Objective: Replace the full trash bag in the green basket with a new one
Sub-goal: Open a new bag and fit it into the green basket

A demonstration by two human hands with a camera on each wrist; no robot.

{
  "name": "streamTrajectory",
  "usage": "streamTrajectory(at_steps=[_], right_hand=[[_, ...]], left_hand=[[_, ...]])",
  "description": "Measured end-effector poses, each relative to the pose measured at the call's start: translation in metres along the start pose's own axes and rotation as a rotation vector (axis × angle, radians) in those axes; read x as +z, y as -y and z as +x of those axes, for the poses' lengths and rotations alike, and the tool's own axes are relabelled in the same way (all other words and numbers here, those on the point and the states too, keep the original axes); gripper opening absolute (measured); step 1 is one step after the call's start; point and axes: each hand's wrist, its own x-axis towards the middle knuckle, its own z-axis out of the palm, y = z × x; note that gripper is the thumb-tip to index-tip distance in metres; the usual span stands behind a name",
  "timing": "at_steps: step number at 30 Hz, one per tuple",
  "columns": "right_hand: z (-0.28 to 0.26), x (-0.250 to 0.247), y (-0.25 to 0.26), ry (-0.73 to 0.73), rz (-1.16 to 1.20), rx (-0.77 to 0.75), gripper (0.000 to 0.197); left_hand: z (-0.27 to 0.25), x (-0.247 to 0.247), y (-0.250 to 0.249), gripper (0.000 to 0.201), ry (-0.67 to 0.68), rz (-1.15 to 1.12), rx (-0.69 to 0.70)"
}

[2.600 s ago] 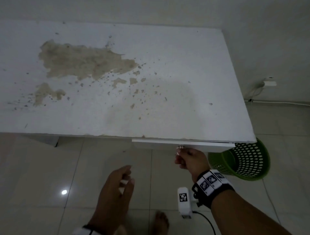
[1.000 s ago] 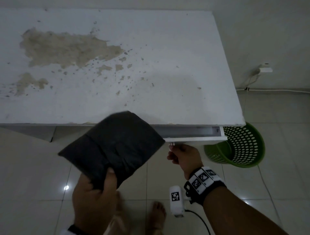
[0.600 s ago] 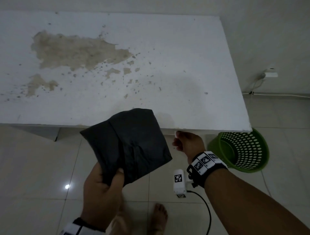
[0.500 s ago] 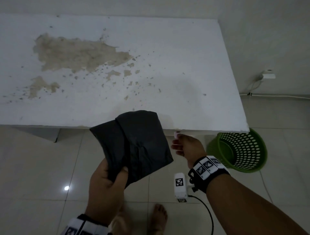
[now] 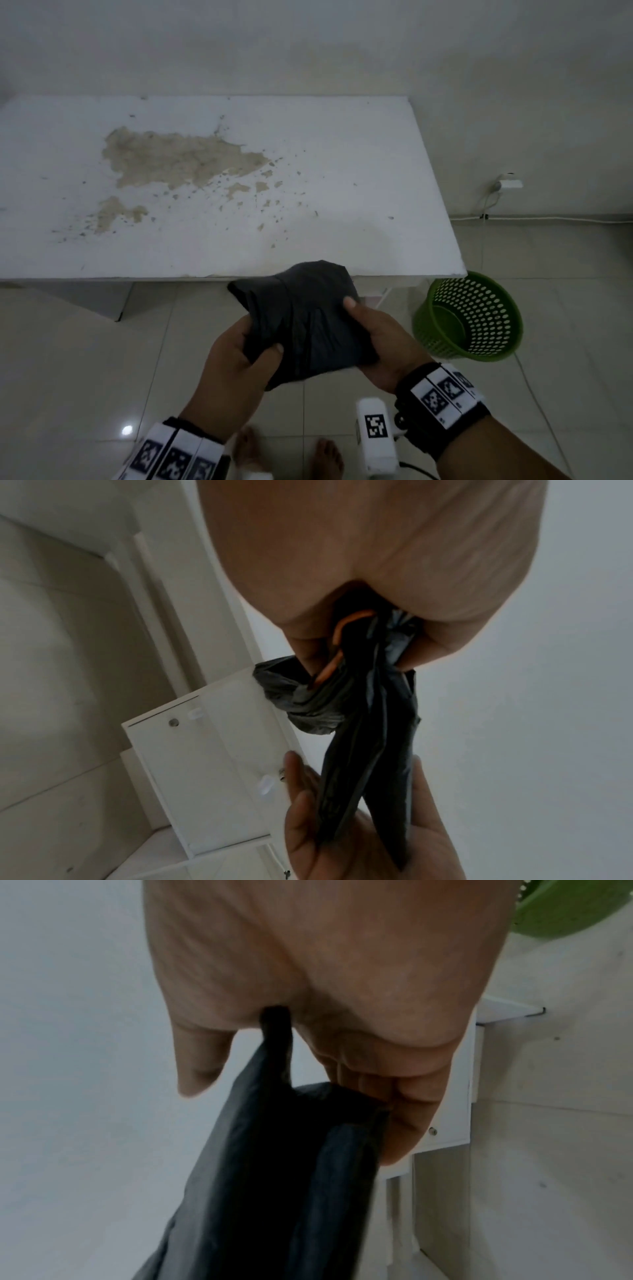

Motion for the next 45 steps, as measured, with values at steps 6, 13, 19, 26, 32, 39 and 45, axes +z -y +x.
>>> streamTrajectory(at_steps=[6,13,19,26,32,39,45], right_hand=[[-0.017,0.026,0.008,-0.020,-0.146,-0.144,0.042],[-0.049,0.040,0.009,-0.384,-0.673,-0.596,0.007],[-0.071,0.049,-0.007,-0.281,-1.196,-1.001,0.023],[-0.099,0.037,-0.004,-0.279,-0.895,-1.038,0.022],[-0.106,-0.009,0.022,-0.534,-0.909,-0.830,0.091],[-0.144,-0.064,0.060,-0.579,-0.756,-0.792,0.011],[-0.185,-0.116,0.101,-0.621,-0.613,-0.805,0.010]], left_hand=[[-0.013,-0.006,-0.008,0.048,0.070,0.111,0.009],[0.001,-0.010,0.017,0.048,-0.143,0.185,-0.171],[-0.016,0.013,-0.030,0.052,0.250,-0.287,-0.143],[-0.003,0.032,-0.033,0.021,0.017,-0.447,-0.300],[0.000,0.048,-0.041,0.022,0.150,-0.425,-0.320],[0.009,0.112,-0.052,0.049,0.044,-0.157,-0.210],[-0.015,0.196,-0.069,0.041,-0.018,0.074,0.090]])
